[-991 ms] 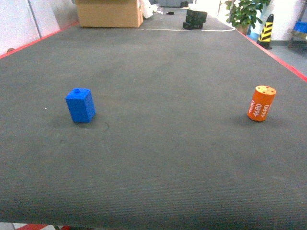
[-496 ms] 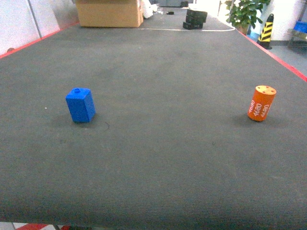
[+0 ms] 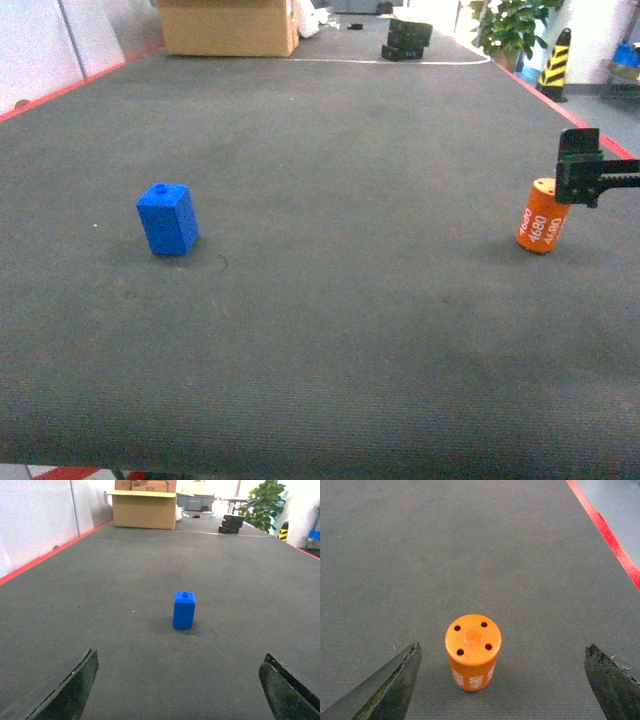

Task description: Sort blue parts and orange caps into right shelf containers

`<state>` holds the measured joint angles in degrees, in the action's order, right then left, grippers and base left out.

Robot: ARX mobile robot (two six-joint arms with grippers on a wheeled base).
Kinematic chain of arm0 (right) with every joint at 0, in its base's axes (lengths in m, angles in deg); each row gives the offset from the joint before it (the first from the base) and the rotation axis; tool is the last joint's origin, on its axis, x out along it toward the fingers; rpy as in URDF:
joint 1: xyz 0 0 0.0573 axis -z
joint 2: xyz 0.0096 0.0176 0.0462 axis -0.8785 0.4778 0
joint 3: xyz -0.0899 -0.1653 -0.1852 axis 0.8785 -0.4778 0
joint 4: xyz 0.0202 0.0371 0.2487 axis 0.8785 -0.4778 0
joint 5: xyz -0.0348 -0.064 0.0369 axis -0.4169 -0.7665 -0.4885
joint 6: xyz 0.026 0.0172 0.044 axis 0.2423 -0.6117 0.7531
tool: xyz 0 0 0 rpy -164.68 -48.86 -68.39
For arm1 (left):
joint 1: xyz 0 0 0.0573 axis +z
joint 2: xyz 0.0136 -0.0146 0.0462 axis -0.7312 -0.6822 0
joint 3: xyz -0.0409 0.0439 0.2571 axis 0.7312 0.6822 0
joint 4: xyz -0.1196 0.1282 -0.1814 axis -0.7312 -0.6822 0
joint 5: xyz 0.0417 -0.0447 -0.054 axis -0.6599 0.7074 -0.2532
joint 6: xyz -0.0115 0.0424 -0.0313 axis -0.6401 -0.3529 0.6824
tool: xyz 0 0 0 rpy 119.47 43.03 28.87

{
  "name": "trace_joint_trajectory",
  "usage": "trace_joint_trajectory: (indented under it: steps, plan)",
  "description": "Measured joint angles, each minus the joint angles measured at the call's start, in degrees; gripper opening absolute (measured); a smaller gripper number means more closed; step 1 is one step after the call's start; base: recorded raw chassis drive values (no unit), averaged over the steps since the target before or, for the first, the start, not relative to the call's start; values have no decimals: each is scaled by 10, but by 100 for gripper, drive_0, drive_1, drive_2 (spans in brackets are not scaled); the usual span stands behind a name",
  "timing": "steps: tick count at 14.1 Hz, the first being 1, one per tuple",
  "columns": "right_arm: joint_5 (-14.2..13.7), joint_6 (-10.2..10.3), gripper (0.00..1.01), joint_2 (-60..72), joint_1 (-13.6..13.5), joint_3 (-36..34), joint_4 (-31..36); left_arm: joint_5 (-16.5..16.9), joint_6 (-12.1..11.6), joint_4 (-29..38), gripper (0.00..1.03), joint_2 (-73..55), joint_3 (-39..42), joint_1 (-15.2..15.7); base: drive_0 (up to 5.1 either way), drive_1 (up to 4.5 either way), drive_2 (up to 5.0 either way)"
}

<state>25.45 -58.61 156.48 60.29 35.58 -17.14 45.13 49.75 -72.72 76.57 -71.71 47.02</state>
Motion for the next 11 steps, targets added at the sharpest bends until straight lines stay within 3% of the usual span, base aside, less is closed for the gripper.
trace_joint_trajectory:
  steps: [3,7,11]
  plan:
    - [-16,9,98,74,-4,107,-49,0,0,0,98,0,0,0,0,0,0]
    - [-10,27,98,180,-4,204,-118,0,0,0,98,0,0,0,0,0,0]
    - [-2,22,64,208,-5,219,-102,0,0,0,98,0,0,0,0,0,0]
